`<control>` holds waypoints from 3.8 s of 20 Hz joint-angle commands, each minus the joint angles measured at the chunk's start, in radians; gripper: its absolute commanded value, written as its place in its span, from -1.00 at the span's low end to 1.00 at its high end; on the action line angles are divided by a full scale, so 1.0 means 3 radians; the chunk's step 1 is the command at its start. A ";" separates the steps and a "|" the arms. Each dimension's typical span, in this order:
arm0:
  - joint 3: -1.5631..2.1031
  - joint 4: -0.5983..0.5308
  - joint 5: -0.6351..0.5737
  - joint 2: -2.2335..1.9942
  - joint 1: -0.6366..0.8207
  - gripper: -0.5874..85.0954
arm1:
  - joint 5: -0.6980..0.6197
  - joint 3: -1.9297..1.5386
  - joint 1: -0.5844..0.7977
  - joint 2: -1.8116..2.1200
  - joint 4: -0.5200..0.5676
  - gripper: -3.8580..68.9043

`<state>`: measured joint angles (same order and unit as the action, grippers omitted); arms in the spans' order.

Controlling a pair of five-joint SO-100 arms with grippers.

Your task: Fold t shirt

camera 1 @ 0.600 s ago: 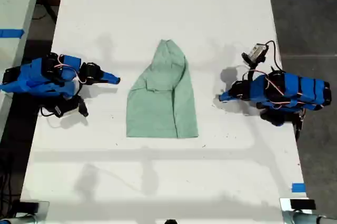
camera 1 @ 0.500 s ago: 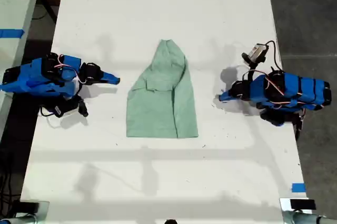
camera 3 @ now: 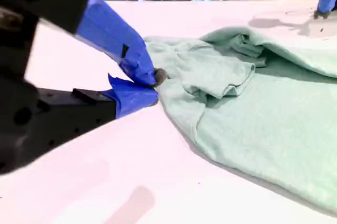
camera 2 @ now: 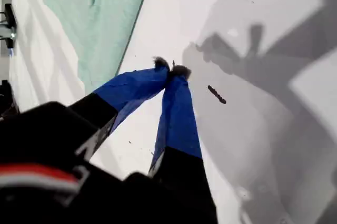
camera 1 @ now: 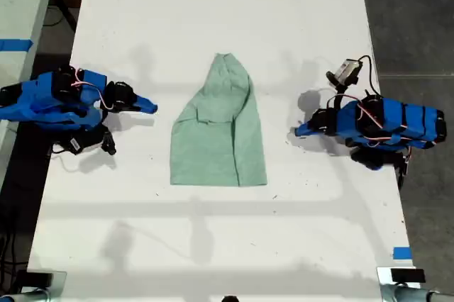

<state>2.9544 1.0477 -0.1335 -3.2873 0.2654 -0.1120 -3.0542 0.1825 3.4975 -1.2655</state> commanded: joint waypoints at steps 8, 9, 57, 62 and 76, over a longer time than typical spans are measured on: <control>-0.2367 0.0031 0.0486 0.4029 -0.0501 -0.62 | 0.0036 -0.0179 0.0020 0.0046 -0.0005 -0.84; -0.2459 -0.0010 0.0583 0.4244 -0.0588 -0.62 | 0.0031 -0.0179 0.0020 0.0046 -0.0005 -0.84; -0.6801 0.0977 -0.0107 0.6949 -0.0445 -0.52 | 0.0005 -0.0174 -0.0005 0.0046 -0.0015 -0.84; -0.6801 0.0491 -0.0072 0.7031 -0.0537 -0.54 | 0.0005 -0.0174 -0.0005 0.0046 -0.0015 -0.84; -0.6003 0.1560 -0.0015 0.6632 -0.0256 -0.47 | 0.0010 -0.0174 -0.0010 0.0046 -0.0015 -0.84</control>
<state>1.1720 1.5186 -0.1626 -1.3100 0.1994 -0.1120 -3.0542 0.1825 3.4975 -1.2655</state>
